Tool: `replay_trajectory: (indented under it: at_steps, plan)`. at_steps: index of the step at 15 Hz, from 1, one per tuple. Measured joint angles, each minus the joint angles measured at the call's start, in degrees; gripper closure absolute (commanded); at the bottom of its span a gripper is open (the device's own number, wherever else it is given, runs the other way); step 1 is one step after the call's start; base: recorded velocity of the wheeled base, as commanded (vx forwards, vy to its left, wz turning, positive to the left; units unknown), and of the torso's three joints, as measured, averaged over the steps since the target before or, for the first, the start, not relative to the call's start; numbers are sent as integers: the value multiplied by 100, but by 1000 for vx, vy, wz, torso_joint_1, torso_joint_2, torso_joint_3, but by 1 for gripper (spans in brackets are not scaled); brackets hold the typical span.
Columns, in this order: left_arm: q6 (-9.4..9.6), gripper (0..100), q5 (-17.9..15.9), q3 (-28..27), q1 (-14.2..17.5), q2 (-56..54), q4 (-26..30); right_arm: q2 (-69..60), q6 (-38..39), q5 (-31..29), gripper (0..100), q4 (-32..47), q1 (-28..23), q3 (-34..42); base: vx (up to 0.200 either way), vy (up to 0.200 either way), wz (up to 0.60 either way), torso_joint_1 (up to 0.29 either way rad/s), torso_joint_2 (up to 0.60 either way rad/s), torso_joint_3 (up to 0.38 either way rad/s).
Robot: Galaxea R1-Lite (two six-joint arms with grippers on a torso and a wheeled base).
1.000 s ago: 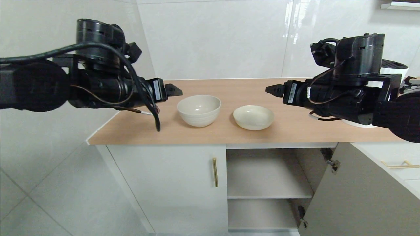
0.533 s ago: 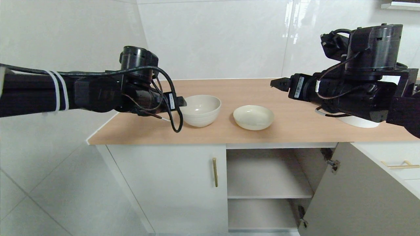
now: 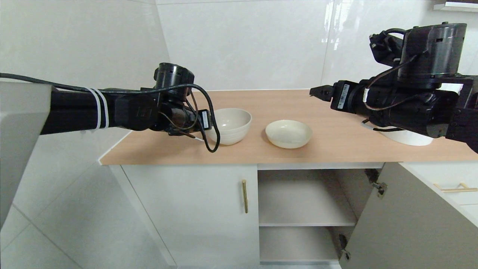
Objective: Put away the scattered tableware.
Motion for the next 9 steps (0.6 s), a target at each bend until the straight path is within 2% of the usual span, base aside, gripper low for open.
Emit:
replay_trajectory:
  at_steps: [5, 9]
  plan:
    - [-117, 100, -9, -145, -96, 129, -11, -26, -4, -63, 0, 2, 0, 7, 0, 0, 0, 0, 0, 0]
    - [-495, 100, -11, -96, -146, -79, 13, 35, -17, -115, 0, 229, 0, -141, 0, 0, 0, 0, 0, 0]
